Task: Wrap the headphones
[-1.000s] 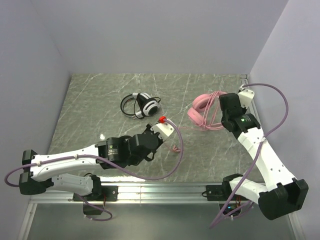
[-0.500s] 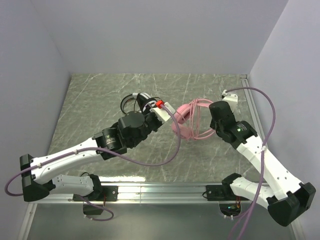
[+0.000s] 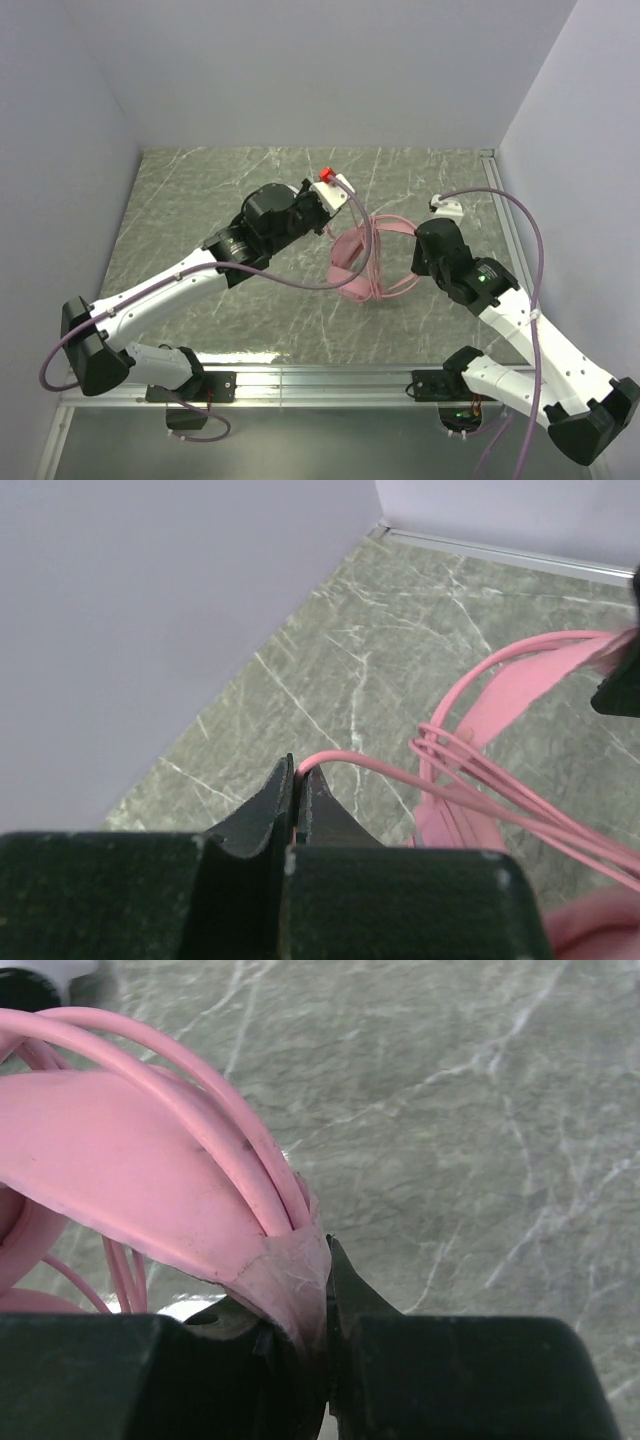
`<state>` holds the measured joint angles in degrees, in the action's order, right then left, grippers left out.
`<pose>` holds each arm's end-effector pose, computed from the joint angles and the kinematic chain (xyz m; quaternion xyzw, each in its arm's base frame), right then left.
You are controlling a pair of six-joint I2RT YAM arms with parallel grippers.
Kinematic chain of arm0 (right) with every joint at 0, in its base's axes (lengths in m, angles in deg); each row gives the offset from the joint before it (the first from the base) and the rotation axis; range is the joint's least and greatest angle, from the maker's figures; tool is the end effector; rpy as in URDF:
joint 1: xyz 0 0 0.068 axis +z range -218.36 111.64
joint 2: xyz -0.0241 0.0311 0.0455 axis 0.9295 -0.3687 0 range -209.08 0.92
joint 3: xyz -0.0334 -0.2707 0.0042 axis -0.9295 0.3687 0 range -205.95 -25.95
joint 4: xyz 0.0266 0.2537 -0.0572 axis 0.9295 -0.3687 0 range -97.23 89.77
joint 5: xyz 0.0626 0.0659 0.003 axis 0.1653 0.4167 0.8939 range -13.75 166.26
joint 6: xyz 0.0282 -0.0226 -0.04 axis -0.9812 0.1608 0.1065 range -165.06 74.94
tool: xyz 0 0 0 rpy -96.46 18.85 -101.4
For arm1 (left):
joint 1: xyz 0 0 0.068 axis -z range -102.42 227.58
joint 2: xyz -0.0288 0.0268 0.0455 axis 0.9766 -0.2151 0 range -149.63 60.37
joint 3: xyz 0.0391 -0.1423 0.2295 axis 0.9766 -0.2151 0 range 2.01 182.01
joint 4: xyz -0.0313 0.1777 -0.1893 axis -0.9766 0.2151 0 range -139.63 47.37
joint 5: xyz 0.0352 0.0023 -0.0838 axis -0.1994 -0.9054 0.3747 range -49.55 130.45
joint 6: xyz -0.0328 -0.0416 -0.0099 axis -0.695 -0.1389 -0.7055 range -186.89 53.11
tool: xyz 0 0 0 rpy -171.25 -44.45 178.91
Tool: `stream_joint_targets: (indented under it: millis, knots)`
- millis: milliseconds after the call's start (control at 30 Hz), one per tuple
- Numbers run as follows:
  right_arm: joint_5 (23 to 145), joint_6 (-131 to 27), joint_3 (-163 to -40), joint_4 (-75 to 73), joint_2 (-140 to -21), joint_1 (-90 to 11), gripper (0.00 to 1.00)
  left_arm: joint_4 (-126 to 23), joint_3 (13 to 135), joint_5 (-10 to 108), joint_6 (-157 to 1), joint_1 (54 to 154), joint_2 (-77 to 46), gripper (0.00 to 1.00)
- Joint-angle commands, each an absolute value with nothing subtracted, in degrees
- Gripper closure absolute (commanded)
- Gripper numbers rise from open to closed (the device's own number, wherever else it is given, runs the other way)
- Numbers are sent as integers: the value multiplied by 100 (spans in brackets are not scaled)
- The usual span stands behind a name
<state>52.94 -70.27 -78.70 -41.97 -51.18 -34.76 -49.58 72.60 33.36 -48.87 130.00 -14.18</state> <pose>0.1598 0.0893 0.3144 0.0182 0.8952 0.0388 0.4436 0.1909 -0.2408 0.4033 0.3866 0.6206 -0.1581 0.6636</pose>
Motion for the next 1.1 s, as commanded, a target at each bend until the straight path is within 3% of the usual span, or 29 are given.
stream_joint_targets:
  millis: [0, 700, 867, 1067]
  knots:
    - [5841, -6932, -7939, -3847, -4743, -3312, 100, -5525, 7619, 4018, -5151, 12610, -1504, 100]
    - [7555, -7424, -8624, -3803, -3864, -3206, 100, -7536, 7206, 7762, -7752, 11318, -2532, 99]
    - [7599, -7547, -8730, -3627, -3697, -3215, 100, -8003, 7197, 8439, -8578, 11098, -2743, 89]
    - [7520, -7644, -9186, -3741, -3828, -3215, 100, -9066, 6820, 8764, -9264, 11063, -2770, 85]
